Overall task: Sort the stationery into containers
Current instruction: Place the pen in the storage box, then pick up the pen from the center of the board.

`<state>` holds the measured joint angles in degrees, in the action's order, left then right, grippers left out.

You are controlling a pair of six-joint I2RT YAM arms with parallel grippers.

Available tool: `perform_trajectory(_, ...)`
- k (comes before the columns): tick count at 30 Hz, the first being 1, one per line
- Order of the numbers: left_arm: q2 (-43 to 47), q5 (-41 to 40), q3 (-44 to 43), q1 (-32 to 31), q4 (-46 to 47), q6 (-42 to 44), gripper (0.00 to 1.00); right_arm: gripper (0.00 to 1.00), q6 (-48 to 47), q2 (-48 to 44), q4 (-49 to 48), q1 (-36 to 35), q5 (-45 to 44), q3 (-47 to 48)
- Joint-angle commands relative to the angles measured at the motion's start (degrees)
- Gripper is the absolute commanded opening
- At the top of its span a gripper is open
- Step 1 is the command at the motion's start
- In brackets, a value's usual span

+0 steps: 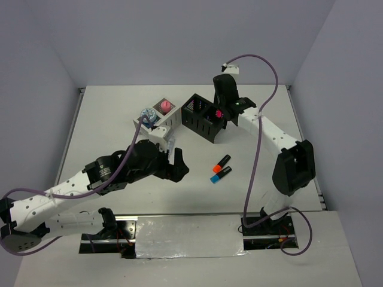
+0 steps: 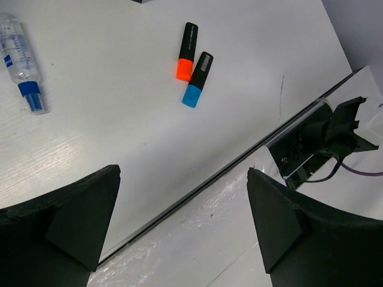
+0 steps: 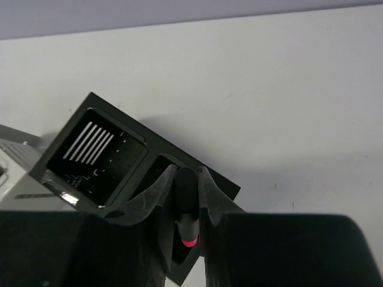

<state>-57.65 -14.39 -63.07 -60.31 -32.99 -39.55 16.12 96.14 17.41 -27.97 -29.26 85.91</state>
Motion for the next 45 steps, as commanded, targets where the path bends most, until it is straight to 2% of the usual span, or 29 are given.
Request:
perform_trajectory(1,1.4,-0.81,0.05,-0.24,-2.16,-1.14,0.99,0.0,-2.76,2.65,-3.0,1.25,1.21,4.0)
perform_trajectory(3,1.13,-0.64,0.05,-0.24,-3.39,-0.88,0.99,0.01,-2.41,3.62,-3.61,1.42,2.62,3.39)
perform_trajectory(10,1.49,-0.02,2.07,-0.24,-1.81,-0.18,0.99,0.21,-2.5,5.63,-5.99,1.51,5.17,2.16)
perform_trajectory(12,0.7,0.07,2.6,-0.24,-1.46,0.0,0.99,0.41,-2.32,6.16,-4.93,1.51,5.44,2.68)
perform_trajectory(14,-0.27,0.15,2.6,-0.24,-1.11,0.44,0.99,0.7,-1.45,5.64,-4.49,1.51,5.35,1.9)
perform_trajectory(18,-4.13,0.85,1.9,-0.24,-0.59,1.75,0.99,0.86,-0.92,3.18,-5.37,1.51,5.44,-0.65)
perform_trajectory(21,-7.02,2.17,1.9,-0.24,2.31,3.6,0.99,0.88,1.01,0.03,-1.95,1.51,4.74,-0.21)
perform_trajectory(25,-15.81,7.08,-0.12,-0.24,7.22,7.9,0.99,0.94,7.94,-12.35,6.81,1.95,2.19,-1.79)
perform_trajectory(30,-30.93,13.68,-5.21,-0.24,12.42,13.7,0.99,0.96,11.12,-27.37,15.63,6.95,9.99,-7.15)
perform_trajectory(32,-37.23,13.08,-9.08,-0.24,11.82,15.11,0.96,0.96,11.39,-31.26,18.01,7.92,12.98,-11.71)
perform_trajectory(37,-45.0,8.95,-16.01,-0.24,11.55,18.63,0.96,0.96,13.14,-42.78,17.92,8.54,19.76,-23.48)
perform_trajectory(40,-50.18,8.68,-19.97,-0.15,9.8,20.48,0.93,0.96,14.02,-46.29,20.19,8.54,21.0,-26.57)
perform_trajectory(41,-52.37,8.68,-20.68,-0.15,9.35,20.74,0.88,0.96,14.03,-47.17,20.56,8.54,20.99,-26.93)
perform_trajectory(45,-55.11,9.38,-20.52,-0.15,9.7,21.09,0.8,0.96,12.36,-51.13,23.62,8.63,19.24,-26.24)
